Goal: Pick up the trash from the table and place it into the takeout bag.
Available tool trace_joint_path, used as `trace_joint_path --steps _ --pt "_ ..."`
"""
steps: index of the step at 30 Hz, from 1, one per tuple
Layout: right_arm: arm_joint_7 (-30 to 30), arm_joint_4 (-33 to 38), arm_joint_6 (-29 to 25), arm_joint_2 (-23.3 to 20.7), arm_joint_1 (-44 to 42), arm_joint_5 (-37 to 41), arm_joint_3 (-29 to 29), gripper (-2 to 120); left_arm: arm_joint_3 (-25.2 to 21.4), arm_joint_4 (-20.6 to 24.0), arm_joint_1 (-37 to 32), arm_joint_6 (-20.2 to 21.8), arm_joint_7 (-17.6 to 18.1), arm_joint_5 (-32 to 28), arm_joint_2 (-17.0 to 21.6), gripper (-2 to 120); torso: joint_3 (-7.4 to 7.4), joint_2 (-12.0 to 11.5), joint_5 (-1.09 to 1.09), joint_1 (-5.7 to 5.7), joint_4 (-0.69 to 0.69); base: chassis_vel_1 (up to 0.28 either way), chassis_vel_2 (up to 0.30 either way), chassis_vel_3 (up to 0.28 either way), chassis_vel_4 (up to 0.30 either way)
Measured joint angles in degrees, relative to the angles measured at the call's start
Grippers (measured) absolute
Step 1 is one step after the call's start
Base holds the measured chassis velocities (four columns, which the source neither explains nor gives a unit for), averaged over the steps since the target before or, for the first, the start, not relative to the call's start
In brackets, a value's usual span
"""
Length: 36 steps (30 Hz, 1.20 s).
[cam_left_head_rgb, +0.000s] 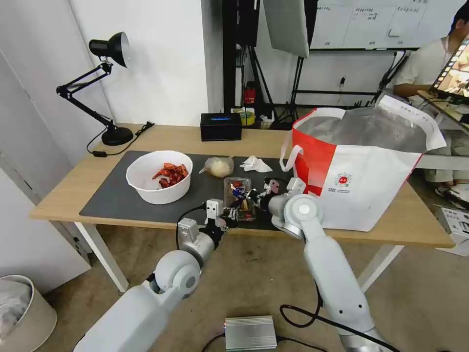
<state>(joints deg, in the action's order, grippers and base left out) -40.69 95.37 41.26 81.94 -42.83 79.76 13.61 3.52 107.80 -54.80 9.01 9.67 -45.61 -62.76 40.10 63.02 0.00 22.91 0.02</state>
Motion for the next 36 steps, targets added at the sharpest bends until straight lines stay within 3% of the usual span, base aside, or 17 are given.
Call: trace_joint_path --steps 10,19,29,36 --pt "0.07 -0.58 0.06 0.25 0.44 0.04 0.35 0 -2.30 0.95 -1.18 0.05 -0.34 -0.58 1.21 0 0.00 0.01 -0.01 0.00 -0.02 0.000 0.000 0.000 0.000" --pt "1.11 -0.60 0.08 0.27 0.49 -0.29 0.56 0 -8.95 4.93 -7.53 -0.67 -2.05 -0.80 6.33 0 0.01 0.00 -0.01 0.01 -0.02 0.000 0.000 0.000 0.000" --pt "2.77 1.58 0.09 -0.26 0.00 -0.30 1.63 0 -12.39 5.71 -13.09 -2.04 -3.01 2.59 5.22 1 0.02 0.00 -0.01 0.02 -0.03 0.000 0.000 0.000 0.000" --pt "3.16 5.04 0.08 -1.00 -1.12 -0.38 1.65 0 -15.49 7.62 -17.44 -2.29 -3.78 3.11 4.54 29 0.01 0.00 0.00 0.02 -0.02 0.000 0.000 0.000 0.000"
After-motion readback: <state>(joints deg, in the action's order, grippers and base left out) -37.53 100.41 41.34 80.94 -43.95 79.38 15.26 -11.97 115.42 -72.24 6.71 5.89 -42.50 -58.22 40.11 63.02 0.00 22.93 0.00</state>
